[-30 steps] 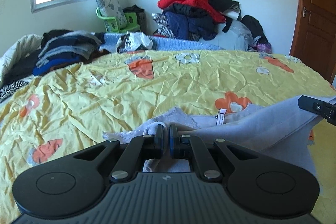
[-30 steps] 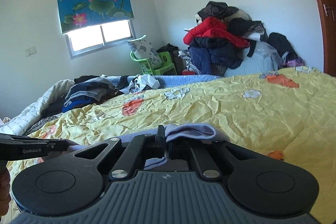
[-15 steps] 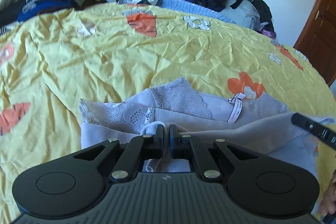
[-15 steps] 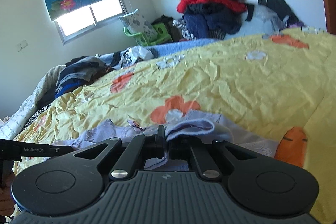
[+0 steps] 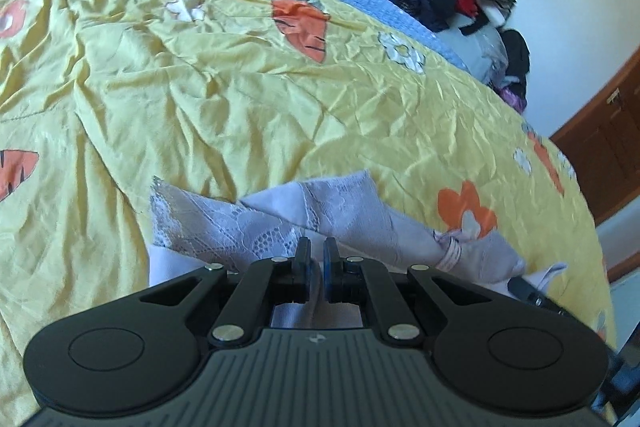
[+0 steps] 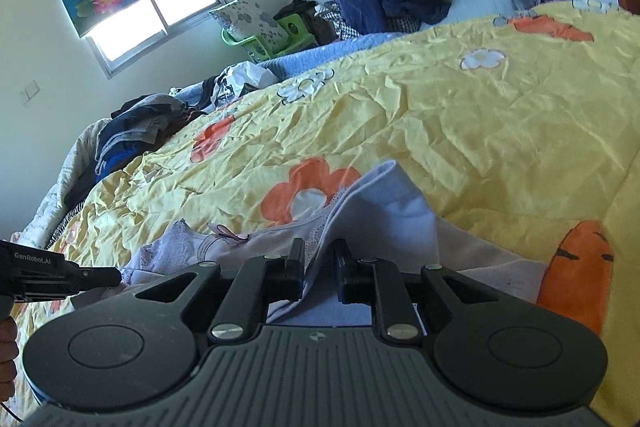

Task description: Fold small clothes

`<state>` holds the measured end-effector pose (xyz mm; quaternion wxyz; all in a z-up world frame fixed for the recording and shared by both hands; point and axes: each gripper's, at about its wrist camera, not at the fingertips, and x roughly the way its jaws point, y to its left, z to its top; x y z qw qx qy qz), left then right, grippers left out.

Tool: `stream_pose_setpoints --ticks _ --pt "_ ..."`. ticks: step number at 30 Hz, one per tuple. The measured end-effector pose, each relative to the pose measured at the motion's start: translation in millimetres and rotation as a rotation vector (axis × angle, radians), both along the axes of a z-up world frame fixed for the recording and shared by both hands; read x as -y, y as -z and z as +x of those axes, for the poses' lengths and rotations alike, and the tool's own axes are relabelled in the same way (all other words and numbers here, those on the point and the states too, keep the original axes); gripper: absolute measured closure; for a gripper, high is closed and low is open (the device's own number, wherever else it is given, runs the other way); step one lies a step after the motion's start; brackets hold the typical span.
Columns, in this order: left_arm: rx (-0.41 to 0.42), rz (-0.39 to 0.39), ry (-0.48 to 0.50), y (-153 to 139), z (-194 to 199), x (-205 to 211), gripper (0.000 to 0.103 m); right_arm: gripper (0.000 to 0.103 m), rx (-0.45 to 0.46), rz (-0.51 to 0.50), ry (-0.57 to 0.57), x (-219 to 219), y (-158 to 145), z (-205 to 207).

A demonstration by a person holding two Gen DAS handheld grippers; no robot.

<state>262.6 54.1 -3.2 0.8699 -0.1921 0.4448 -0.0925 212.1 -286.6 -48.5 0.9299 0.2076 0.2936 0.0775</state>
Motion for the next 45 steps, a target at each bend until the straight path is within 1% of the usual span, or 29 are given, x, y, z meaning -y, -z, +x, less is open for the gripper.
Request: stream_pose_setpoints --ticks 2,5,8,9,10,12,16,19,23,26,28,29,30,31,32,35,36,38,40,42,43,44,45 --pt "0.001 -0.012 -0.016 -1.8 3.8 -2.8 0.098 0.083 -0.001 0.016 0.008 0.7 1.2 2.7" --pt "0.003 -0.03 -0.033 -4.3 8.6 -5.5 0.098 0.083 -0.007 0.073 0.025 6.4 3.1 8.9" --pt "0.013 -0.016 -0.036 -8.3 7.8 -5.7 0.098 0.081 -0.023 0.108 0.043 11.3 5.2 17.7" --pt "0.02 0.0 -0.03 -10.3 4.9 -5.2 0.097 0.075 -0.029 0.117 0.05 12.4 5.7 19.8" --pt "0.026 0.019 -0.022 -12.0 1.8 -4.9 0.097 0.064 -0.033 0.127 0.051 14.3 6.2 22.1" --pt "0.022 0.042 -0.002 -14.2 -6.8 -5.3 0.097 0.058 -0.035 0.151 0.051 16.4 7.4 24.6" --pt "0.017 0.027 0.043 -17.1 -30.4 -11.4 0.097 0.058 -0.04 0.154 0.051 16.6 7.0 27.0" --pt "0.003 -0.012 0.079 -15.3 -44.1 -14.3 0.096 0.06 -0.028 0.172 0.039 14.0 4.6 21.7" --pt "-0.073 -0.093 0.131 -3.1 -51.2 -12.9 0.095 0.06 -0.044 0.189 -0.043 -0.4 3.3 14.3" --pt "-0.112 -0.161 0.157 3.6 -57.8 -14.0 0.094 0.06 -0.041 0.138 -0.132 -17.5 -2.2 4.0" --pt "-0.122 -0.186 0.179 5.4 -61.2 -13.2 0.094 0.06 -0.024 0.009 -0.212 -33.5 -9.9 -5.8" --pt "-0.125 -0.189 0.196 6.4 -61.4 -10.9 0.093 0.06 -0.016 -0.088 -0.248 -43.6 -13.4 -11.4" --pt "-0.132 -0.184 0.218 7.8 -59.9 -7.0 0.092 0.06 -0.012 -0.199 -0.287 -55.6 -15.6 -16.5" --pt "-0.142 -0.164 0.236 10.5 -57.1 -1.6 0.09 0.06 -0.017 -0.287 -0.33 -66.9 -15.8 -19.8" --pt "-0.147 -0.141 0.244 12.7 -54.5 2.8 0.088 0.06 -0.022 -0.329 -0.37 -75.3 -15.6 -21.5" --pt "-0.122 -0.049 0.248 16.5 -40.1 18.9 0.088 0.058 -0.027 -0.329 -0.433 -91.3 -14.9 -15.2" --pt "-0.105 -0.028 0.243 15.5 -34.1 23.0 0.088 0.059 -0.025 -0.335 -0.437 -96.7 -14.3 -10.0" --pt "-0.052 0.017 0.214 8.9 -20.1 27.5 0.088 0.059 -0.02 -0.337 -0.434 -104.7 -13.5 1.5" --pt "0.015 0.072 0.161 0.7 -4.9 30.6 0.088 0.059 -0.007 -0.313 -0.423 -111.4 -13.6 16.2" --pt "0.08 0.112 0.109 -6.6 8.9 32.2 0.088 0.06 0.009 -0.281 -0.388 -112.6 -14.3 30.8" --pt "0.096 0.123 0.078 -10.6 14.7 31.1 0.088 0.06 0.014 -0.267 -0.353 -111.5 -14.7 38.9" --pt "0.095 0.113 0.056 -13.1 19.6 28.8 0.088 0.06 0.015 -0.249 -0.316 -109.5 -15.1 46.0" --pt "0.085 0.081 0.038 -14.4 21.8 25.1 0.088 0.06 0.017 -0.225 -0.282 -106.5 -15.5 51.4"
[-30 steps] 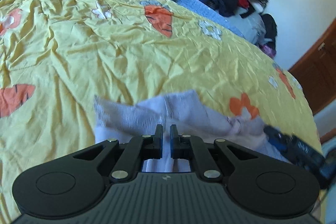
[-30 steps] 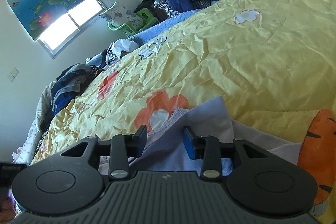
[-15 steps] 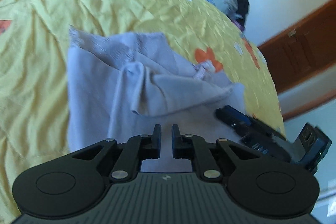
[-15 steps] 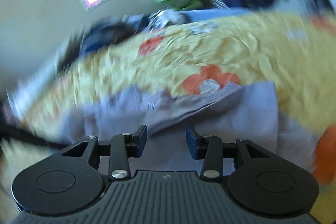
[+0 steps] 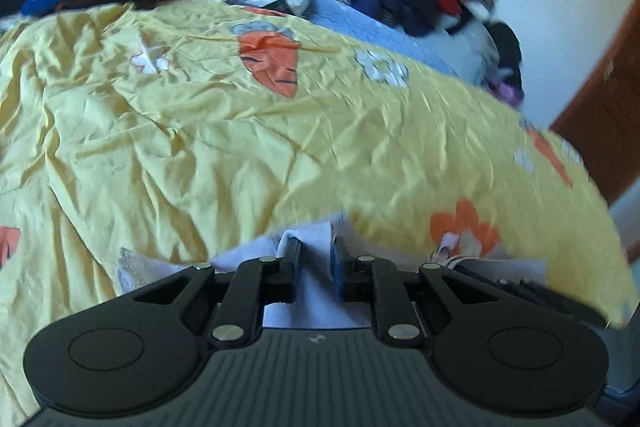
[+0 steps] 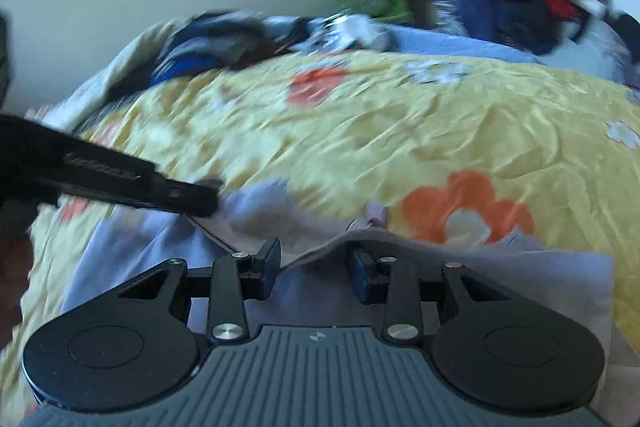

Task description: Fold small clothes

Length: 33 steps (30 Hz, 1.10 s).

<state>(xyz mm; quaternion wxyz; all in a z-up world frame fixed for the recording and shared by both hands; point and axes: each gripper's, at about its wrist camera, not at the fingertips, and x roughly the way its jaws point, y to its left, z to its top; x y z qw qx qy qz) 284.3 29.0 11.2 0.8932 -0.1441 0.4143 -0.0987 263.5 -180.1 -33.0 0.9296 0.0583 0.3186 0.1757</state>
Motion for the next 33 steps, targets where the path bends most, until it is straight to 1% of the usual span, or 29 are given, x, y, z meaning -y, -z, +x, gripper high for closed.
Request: stream_pose_setpoints --ticks 2,3,4,6,7,8,9,10,12,13,15,16,19,20,21,22,23,25,26,27,28,29,30,31,32,33 --pt "-0.012 -0.072 -0.037 -0.1 -2.1 -10.2 0.087 0.058 0.01 0.028 0.068 8.5 -1.4 3.8" --pt "-0.008 -0.088 -0.047 0.5 -5.7 -14.8 0.087 0.058 0.017 0.035 0.096 12.1 -4.0 1.5" --pt "0.002 -0.081 -0.056 0.8 -10.5 -19.0 0.086 0.059 0.029 0.045 0.1 14.6 -6.1 -2.7" --pt "0.047 -0.018 -0.096 0.4 -20.5 -22.8 0.078 0.058 0.042 0.06 0.058 15.2 -9.3 -13.1" --pt "0.07 0.012 -0.114 -0.9 -22.0 -22.6 0.068 0.058 0.044 0.056 0.038 13.8 -9.1 -17.0" --pt "0.089 0.039 -0.129 -2.0 -22.0 -23.3 0.051 0.058 0.042 0.049 0.011 11.2 -8.9 -20.4" --pt "0.091 0.048 -0.135 -2.6 -19.4 -24.9 0.044 0.058 0.023 0.042 -0.03 6.9 -6.9 -21.9" --pt "0.087 0.038 -0.139 -4.0 -17.5 -26.6 0.041 0.057 0.0 0.043 -0.066 2.4 -5.5 -19.6" --pt "0.092 0.009 -0.127 -9.0 -19.1 -29.3 0.041 0.059 -0.036 0.039 -0.105 -8.1 -0.4 -14.9" --pt "0.106 0.009 -0.101 -12.6 -21.7 -26.9 0.041 0.059 -0.046 0.028 -0.108 -12.1 2.1 -13.0" --pt "0.127 0.045 -0.06 -15.7 -27.5 -17.9 0.041 0.06 -0.051 0.0 -0.08 -16.2 8.9 -4.2" --pt "0.141 0.07 -0.043 -16.5 -31.5 -13.1 0.041 0.06 -0.048 -0.011 -0.045 -15.5 11.2 1.4" --pt "0.17 0.129 -0.014 -15.0 -42.7 -4.5 0.041 0.059 -0.009 -0.041 0.11 -4.8 11.4 11.5" --pt "0.174 0.142 -0.015 -13.4 -44.7 -3.6 0.041 0.057 0.006 -0.062 0.171 -1.8 8.1 11.2" --pt "0.177 0.157 -0.022 -11.5 -46.0 -3.0 0.041 0.059 0.026 -0.066 0.208 0.5 3.6 8.0" --pt "0.179 0.176 -0.032 -9.0 -46.7 -1.8 0.041 0.059 0.045 -0.047 0.206 2.1 0.6 3.5" --pt "0.177 0.191 -0.036 -7.0 -46.6 -1.2 0.041 0.058 0.056 -0.024 0.181 2.1 -1.8 -1.1" --pt "0.163 0.204 -0.012 -1.1 -45.3 2.4 0.041 0.057 0.056 0.006 0.095 -0.7 -3.3 -7.8" --pt "0.145 0.219 0.006 3.0 -43.1 5.4 0.041 0.054 0.037 0.018 0.02 -5.5 -2.0 -10.2" --pt "0.122 0.255 0.019 8.0 -39.5 10.0 0.041 0.056 0.018 0.018 -0.028 -9.7 -0.3 -9.7" --pt "0.112 0.297 0.019 12.5 -37.6 13.9 0.041 0.055 -0.008 -0.006 -0.068 -15.4 3.6 -8.4" --pt "0.115 0.347 0.013 18.5 -34.9 17.7 0.041 0.055 -0.034 -0.055 -0.069 -19.0 8.0 -5.7" --pt "0.119 0.409 0.003 25.0 -31.1 21.0 0.041 0.055 -0.048 -0.124 -0.031 -20.2 14.0 -2.4" --pt "0.12 0.461 -0.008 30.2 -28.4 22.5 0.039 0.056 -0.033 -0.148 -0.004 -16.0 16.9 -1.3" --pt "0.129 0.493 -0.011 34.3 -26.6 22.6 0.037 0.056 -0.024 -0.137 0.017 -8.8 16.7 -0.3" --pt "0.146 0.51 -0.018 36.2 -26.3 21.1 0.037 0.056 -0.026 -0.134 0.071 1.7 14.6 0.5"
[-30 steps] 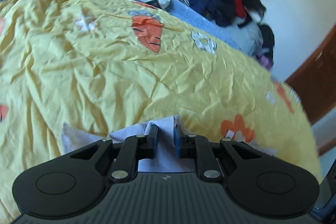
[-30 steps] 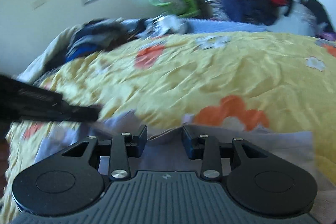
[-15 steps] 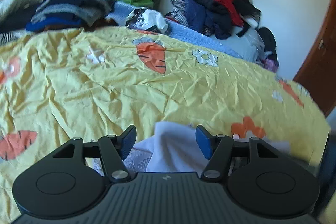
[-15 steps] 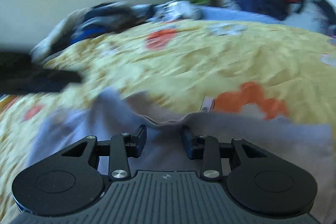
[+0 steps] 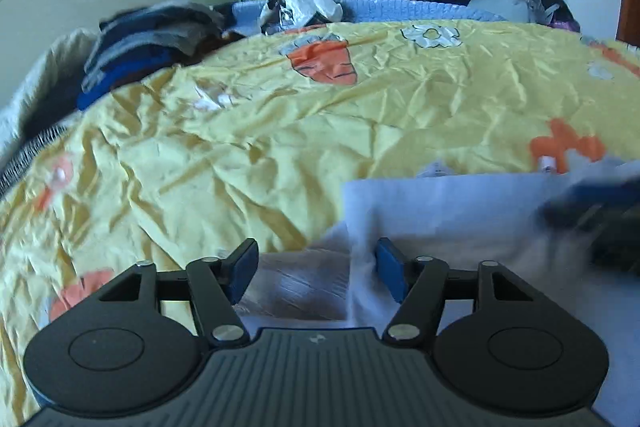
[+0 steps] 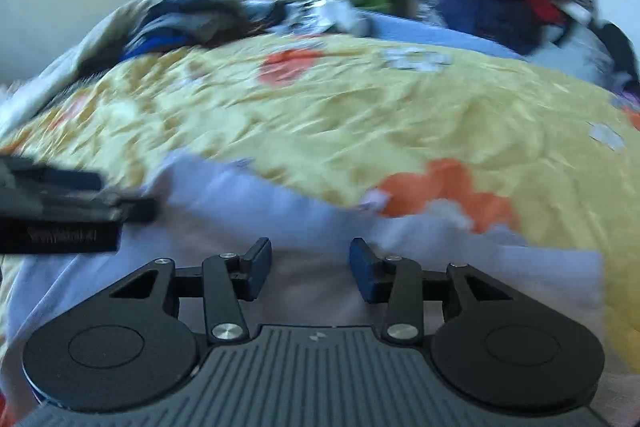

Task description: Fold small clothes

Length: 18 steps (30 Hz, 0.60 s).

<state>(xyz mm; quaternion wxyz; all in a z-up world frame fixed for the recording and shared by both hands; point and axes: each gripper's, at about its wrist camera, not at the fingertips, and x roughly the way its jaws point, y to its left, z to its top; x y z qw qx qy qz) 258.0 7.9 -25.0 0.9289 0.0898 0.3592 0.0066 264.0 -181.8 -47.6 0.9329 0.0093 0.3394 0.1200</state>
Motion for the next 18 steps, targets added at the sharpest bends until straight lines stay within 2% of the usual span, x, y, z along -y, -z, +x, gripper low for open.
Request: stream_pose_setpoints --ticks 2,3,4,8,11,13,15,18 --pt "0.02 0.035 -0.037 -0.7 -0.4 -3.4 0.038 0.052 0.048 -0.06 0.108 16.7 -6.3 -3.8" --pt "0.029 0.025 -0.043 -3.3 -2.0 -6.2 0.039 0.047 0.065 -0.081 0.149 26.0 -9.8 -3.6" --pt "0.035 -0.001 -0.037 -6.4 -4.2 -8.9 0.038 0.047 0.087 -0.077 0.189 39.3 -14.3 -8.4" --pt "0.048 -0.075 0.018 -15.8 -14.7 -2.4 0.038 0.047 0.135 0.039 0.209 89.2 -28.1 -37.4" --pt "0.024 -0.091 0.075 -13.0 -13.5 16.2 0.038 0.049 0.053 0.071 0.084 96.8 -19.0 -40.0" --pt "-0.005 -0.104 0.076 -4.9 -8.4 22.6 0.038 0.05 0.016 0.043 0.083 95.9 -6.6 -38.6" --pt "-0.02 -0.093 0.046 5.0 -3.4 23.2 0.037 0.05 0.002 -0.038 0.159 103.1 3.7 -36.3" --pt "0.003 -0.109 0.037 3.5 -11.8 18.7 0.038 0.047 0.024 -0.036 0.327 127.9 5.1 -40.1"
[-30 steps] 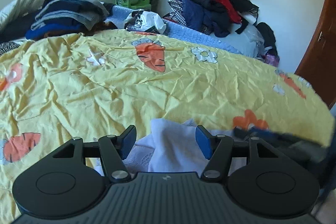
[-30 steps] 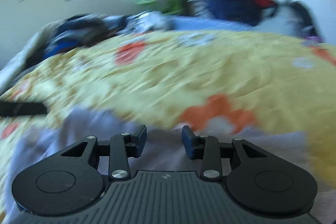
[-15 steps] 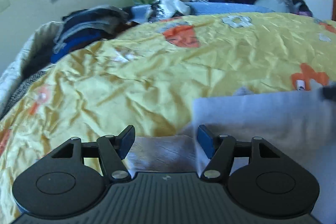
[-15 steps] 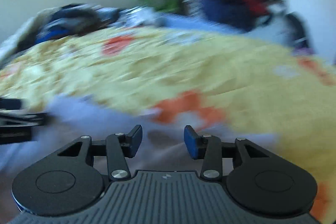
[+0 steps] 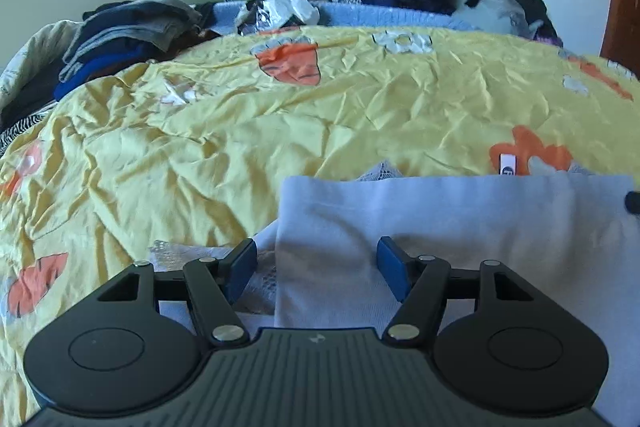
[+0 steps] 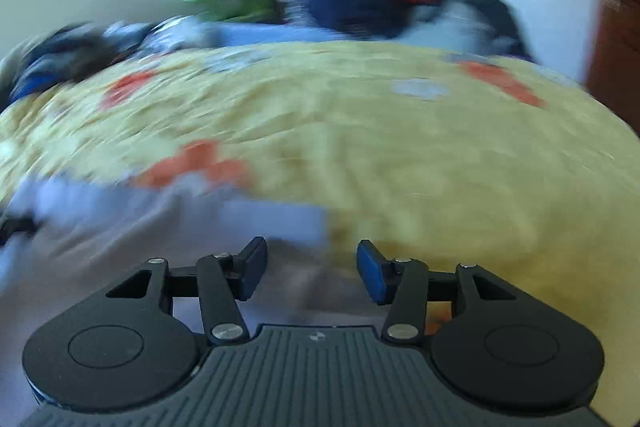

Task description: Fold small clothes

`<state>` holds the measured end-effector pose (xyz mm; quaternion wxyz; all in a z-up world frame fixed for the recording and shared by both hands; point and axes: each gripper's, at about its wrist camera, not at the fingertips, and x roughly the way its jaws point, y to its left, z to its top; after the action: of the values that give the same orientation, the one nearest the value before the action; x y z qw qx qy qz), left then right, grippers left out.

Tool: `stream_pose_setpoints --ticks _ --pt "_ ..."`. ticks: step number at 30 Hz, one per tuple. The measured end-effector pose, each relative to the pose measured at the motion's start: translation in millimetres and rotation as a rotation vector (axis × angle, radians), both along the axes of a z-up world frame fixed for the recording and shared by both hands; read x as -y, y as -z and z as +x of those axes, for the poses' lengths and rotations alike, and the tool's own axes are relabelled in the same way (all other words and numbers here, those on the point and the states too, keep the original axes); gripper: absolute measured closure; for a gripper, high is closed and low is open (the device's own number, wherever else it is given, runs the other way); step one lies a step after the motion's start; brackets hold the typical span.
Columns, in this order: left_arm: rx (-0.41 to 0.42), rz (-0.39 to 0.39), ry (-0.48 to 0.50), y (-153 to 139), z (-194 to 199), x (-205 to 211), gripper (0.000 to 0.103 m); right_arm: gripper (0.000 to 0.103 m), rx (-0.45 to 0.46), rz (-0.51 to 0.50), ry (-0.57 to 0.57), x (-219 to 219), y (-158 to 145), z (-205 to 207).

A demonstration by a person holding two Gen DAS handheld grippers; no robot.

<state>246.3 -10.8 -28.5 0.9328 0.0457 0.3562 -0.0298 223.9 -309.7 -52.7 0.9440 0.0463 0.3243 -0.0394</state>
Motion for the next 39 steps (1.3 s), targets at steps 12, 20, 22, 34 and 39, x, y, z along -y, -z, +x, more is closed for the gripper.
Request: stream_pose_setpoints --ticks 12,20,22,34,39 --pt "-0.002 -0.042 0.006 7.8 -10.2 4.7 0.029 0.042 0.004 -0.055 -0.298 -58.2 -5.1 -8.0" --pt "0.002 -0.051 0.006 9.7 -9.4 0.6 0.026 0.039 0.008 -0.102 -0.196 -70.3 -9.9 5.6" --pt "0.007 -0.047 0.007 10.0 -10.4 0.9 0.026 0.035 0.014 -0.073 -0.239 -76.8 -13.0 -7.5" --pt "-0.004 -0.051 0.028 2.6 -23.4 -2.5 0.025 0.021 0.005 -0.007 -0.212 -86.0 -10.1 -31.9" --pt "-0.009 -0.052 0.031 0.7 -27.8 -2.4 0.025 0.017 -0.024 -0.006 -0.23 -91.7 0.8 -35.5"
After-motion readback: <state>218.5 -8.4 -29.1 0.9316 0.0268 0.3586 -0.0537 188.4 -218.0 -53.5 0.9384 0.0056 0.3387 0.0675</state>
